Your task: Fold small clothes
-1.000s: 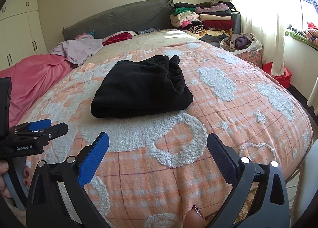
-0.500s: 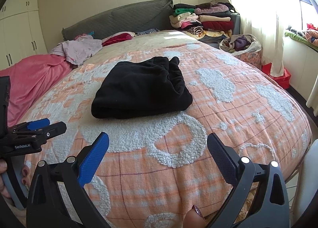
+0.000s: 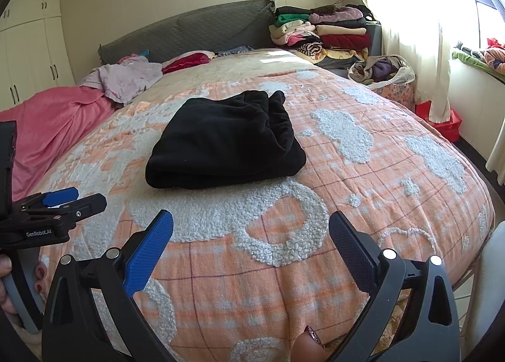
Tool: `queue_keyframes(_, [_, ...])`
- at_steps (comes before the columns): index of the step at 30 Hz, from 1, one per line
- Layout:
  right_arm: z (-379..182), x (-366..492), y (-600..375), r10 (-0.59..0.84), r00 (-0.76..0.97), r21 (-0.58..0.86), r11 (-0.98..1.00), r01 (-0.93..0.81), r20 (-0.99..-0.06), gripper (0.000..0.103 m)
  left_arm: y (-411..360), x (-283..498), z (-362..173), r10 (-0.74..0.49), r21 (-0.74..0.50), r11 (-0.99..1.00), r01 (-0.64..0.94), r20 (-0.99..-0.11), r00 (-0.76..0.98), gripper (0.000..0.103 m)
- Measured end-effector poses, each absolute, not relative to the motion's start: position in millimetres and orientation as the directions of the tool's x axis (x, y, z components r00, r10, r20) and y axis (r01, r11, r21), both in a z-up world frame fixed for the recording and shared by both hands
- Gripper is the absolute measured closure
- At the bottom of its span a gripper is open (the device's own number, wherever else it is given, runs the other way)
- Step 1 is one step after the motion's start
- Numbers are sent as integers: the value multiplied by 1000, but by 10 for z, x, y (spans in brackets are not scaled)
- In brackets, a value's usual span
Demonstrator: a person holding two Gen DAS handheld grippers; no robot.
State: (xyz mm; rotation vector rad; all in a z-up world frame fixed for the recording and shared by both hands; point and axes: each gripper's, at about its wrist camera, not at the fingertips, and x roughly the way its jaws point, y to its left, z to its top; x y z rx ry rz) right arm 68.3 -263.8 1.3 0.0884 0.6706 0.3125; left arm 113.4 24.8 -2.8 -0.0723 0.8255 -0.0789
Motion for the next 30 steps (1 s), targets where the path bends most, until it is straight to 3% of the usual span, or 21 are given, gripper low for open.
queue_keyframes(30, [0, 700, -2652, 311, 737, 187, 950, -249, -601, 5, 234, 1129, -27, -102, -91, 995, 51, -731, 675, 10])
